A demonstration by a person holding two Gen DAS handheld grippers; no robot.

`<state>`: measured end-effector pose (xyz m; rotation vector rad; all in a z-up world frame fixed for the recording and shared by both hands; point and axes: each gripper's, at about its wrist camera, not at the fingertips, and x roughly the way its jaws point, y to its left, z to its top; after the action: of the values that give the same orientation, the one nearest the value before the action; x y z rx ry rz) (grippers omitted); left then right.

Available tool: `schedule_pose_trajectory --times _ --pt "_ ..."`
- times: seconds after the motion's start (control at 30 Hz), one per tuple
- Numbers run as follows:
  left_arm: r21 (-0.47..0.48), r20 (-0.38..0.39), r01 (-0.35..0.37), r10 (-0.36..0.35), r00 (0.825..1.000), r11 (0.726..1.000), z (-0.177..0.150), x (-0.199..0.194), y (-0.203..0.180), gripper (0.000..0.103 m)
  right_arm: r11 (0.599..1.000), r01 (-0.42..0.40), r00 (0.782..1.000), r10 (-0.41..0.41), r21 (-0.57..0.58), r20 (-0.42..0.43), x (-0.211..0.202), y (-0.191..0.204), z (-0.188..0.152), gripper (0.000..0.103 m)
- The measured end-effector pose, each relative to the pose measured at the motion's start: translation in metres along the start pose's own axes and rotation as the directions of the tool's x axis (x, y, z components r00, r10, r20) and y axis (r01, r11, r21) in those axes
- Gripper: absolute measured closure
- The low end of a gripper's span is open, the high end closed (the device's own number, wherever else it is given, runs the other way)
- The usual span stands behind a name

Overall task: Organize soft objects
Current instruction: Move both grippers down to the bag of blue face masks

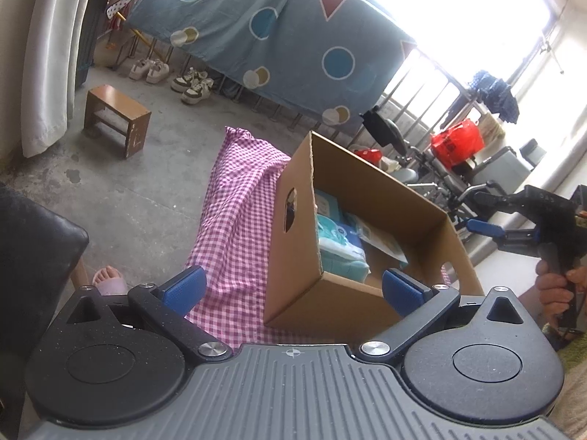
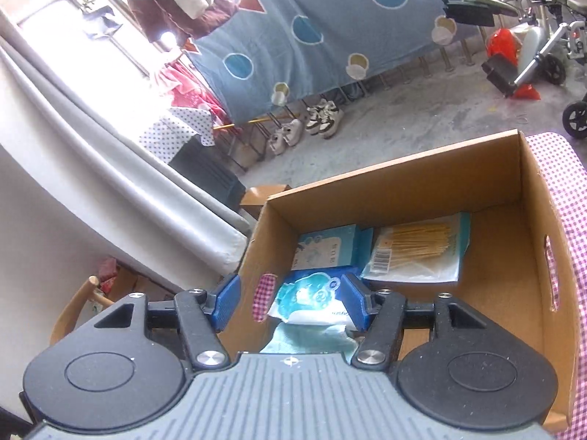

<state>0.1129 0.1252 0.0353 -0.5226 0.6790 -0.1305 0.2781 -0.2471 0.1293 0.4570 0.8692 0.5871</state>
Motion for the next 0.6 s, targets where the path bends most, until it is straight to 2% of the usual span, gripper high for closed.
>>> schedule_pose_trajectory --times 0.17,0.37,0.5,0.6 --pt "0.033 -0.029 -0.001 0.002 1.000 0.999 -0.009 -0.004 -0.008 0.001 0.999 -0.048 0.999 0.048 0.000 0.019 -0.032 0.008 -0.040 0.039" --pt "0.075 -0.097 0.001 0.007 0.995 0.997 -0.025 0.003 -0.019 0.001 0.997 -0.073 0.997 0.072 0.015 0.032 -0.058 0.008 -0.106 0.036" --pt "0.119 -0.138 0.019 -0.002 0.990 0.993 -0.039 0.008 -0.029 0.001 0.999 -0.042 0.998 0.042 0.015 0.048 -0.070 0.003 -0.146 0.034" --pt "0.170 -0.229 0.086 -0.046 0.972 0.982 -0.054 0.016 -0.042 0.001 1.000 0.006 0.998 -0.008 0.029 0.065 -0.079 -0.006 -0.171 0.034"
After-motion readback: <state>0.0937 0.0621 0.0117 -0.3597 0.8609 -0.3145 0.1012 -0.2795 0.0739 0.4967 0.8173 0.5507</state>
